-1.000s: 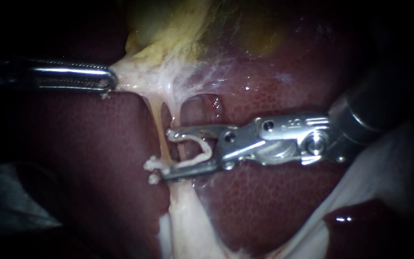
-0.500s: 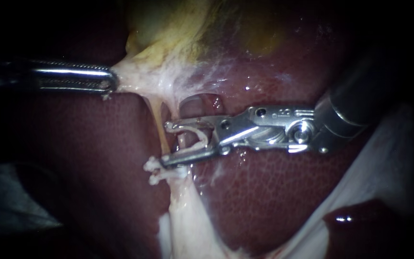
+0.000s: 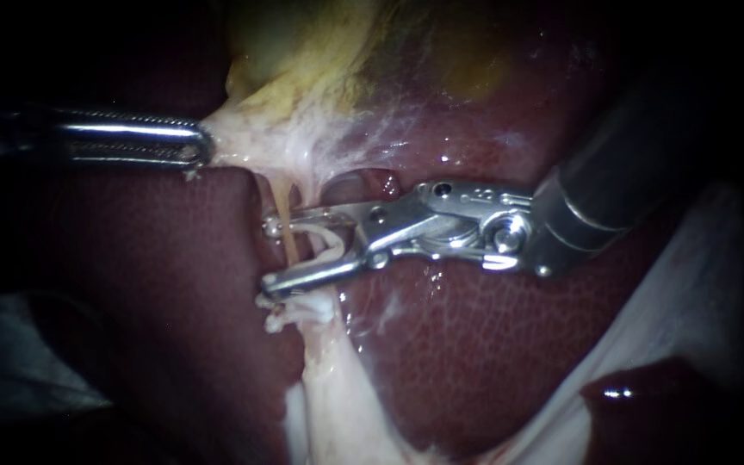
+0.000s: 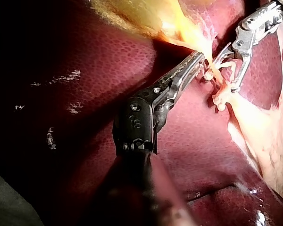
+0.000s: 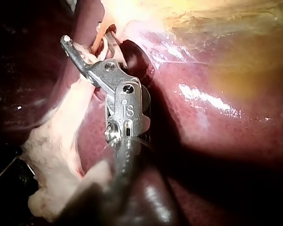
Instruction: Clipping third clip left tube
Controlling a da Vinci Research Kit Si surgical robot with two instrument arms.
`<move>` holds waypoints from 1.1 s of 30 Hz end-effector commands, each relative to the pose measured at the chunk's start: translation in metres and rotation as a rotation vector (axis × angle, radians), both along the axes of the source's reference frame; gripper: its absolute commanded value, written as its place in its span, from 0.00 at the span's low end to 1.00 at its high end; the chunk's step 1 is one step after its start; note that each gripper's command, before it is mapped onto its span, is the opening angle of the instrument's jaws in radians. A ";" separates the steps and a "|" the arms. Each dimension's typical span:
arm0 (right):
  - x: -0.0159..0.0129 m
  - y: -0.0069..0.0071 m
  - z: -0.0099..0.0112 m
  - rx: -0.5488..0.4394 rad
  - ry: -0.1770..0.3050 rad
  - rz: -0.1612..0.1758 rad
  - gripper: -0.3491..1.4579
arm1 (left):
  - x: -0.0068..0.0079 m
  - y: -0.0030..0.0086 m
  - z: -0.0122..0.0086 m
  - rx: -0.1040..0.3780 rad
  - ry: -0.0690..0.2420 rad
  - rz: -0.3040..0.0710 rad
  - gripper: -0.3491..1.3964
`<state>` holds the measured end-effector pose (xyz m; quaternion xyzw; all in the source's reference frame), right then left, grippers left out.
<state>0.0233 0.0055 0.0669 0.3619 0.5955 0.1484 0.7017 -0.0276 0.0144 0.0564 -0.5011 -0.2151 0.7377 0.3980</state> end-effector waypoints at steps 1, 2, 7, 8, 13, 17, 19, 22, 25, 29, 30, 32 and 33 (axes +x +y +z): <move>0.0001 0.0000 -0.0001 0.008 0.008 0.000 0.45 | 0.0000 0.0000 0.0000 0.000 0.000 -0.001 0.00; 0.0002 -0.0001 -0.0001 0.014 0.014 -0.002 0.45 | 0.0000 0.0000 0.0000 0.000 0.001 -0.001 0.00; 0.0006 -0.0001 -0.0011 0.029 0.041 0.005 0.45 | 0.0000 0.0000 0.0000 0.000 0.001 -0.001 0.00; 0.0007 -0.0001 -0.0014 0.030 0.042 0.004 0.45 | -0.0001 0.0000 0.0000 0.000 0.001 -0.001 0.00; 0.0007 0.0001 -0.0037 0.037 0.041 0.011 0.44 | -0.0001 0.0000 0.0000 0.000 0.001 -0.001 0.00; 0.0007 0.0006 -0.0053 0.042 0.034 0.024 0.42 | -0.0002 0.0000 0.0000 0.000 0.001 -0.001 0.00; 0.0006 0.0008 -0.0057 0.043 0.030 0.031 0.39 | -0.0002 0.0000 0.0001 0.000 0.001 -0.002 0.00; 0.0004 0.0011 -0.0060 0.045 0.027 0.037 0.34 | -0.0002 0.0000 0.0001 0.001 -0.001 0.000 0.00; 0.0000 0.0012 -0.0060 0.045 0.027 0.036 0.22 | -0.0002 0.0000 0.0001 0.000 0.000 0.000 0.00; -0.0003 0.0012 -0.0060 0.045 0.027 0.035 0.04 | -0.0002 0.0000 0.0001 0.000 0.000 0.000 0.00; -0.0003 0.0012 -0.0060 0.051 0.025 0.034 0.01 | -0.0002 0.0000 0.0001 0.000 0.000 0.000 0.00; -0.0004 0.0011 -0.0059 0.094 0.009 0.031 0.00 | -0.0002 0.0000 0.0001 0.000 0.000 0.000 0.00; -0.0005 0.0010 -0.0059 0.094 0.009 0.031 0.00 | -0.0002 0.0000 0.0001 0.000 0.000 0.000 0.00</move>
